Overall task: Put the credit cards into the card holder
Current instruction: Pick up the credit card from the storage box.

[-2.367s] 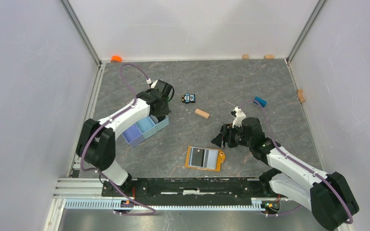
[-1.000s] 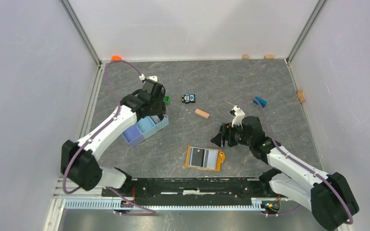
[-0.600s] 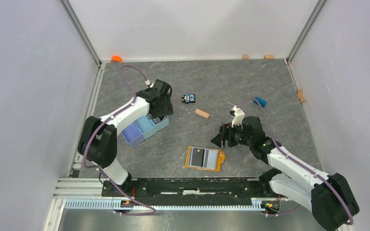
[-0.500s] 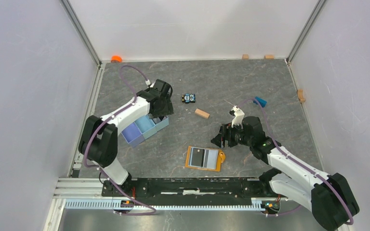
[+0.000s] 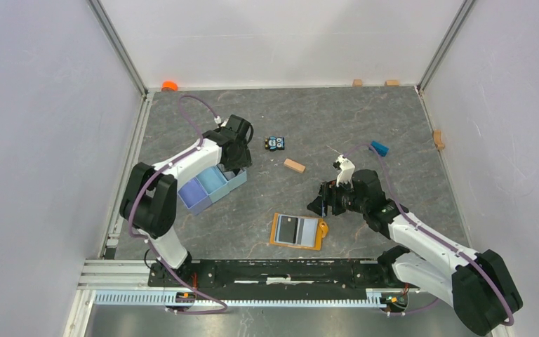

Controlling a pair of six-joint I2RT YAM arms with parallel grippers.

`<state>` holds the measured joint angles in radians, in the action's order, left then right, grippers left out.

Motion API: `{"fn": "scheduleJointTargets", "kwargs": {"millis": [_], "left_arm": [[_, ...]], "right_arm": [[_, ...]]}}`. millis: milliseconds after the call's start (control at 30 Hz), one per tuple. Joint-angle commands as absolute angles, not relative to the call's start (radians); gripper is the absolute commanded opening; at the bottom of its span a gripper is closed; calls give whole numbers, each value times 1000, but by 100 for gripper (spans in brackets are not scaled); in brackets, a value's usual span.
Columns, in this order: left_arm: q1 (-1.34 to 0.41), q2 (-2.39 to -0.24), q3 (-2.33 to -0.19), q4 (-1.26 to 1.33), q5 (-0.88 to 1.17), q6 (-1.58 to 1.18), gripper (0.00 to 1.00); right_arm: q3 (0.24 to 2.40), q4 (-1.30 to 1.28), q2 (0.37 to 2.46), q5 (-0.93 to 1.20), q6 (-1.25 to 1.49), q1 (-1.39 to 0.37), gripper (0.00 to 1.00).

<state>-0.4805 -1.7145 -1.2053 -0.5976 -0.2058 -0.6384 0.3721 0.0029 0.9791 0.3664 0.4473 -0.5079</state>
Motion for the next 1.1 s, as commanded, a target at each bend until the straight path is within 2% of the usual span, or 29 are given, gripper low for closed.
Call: {"fn": "scheduleJointTargets", "kwargs": {"millis": [0, 133, 567, 967, 1067], "left_arm": [[-479, -1737, -1227, -541, -154, -654, 53], [-479, -1689, -1221, -515, -140, -646, 42], [-479, -1652, -1226, -491, -87, -635, 34], [-479, -1584, -1229, -535, -120, -630, 16], [-479, -1566, -1229, -561, -146, -619, 7]], "right_arm": [[384, 28, 974, 379, 435, -503, 75], [385, 30, 977, 378, 439, -503, 75], [385, 43, 995, 398, 449, -503, 75], [394, 41, 994, 403, 453, -503, 75], [397, 41, 995, 402, 453, -503, 75]]}}
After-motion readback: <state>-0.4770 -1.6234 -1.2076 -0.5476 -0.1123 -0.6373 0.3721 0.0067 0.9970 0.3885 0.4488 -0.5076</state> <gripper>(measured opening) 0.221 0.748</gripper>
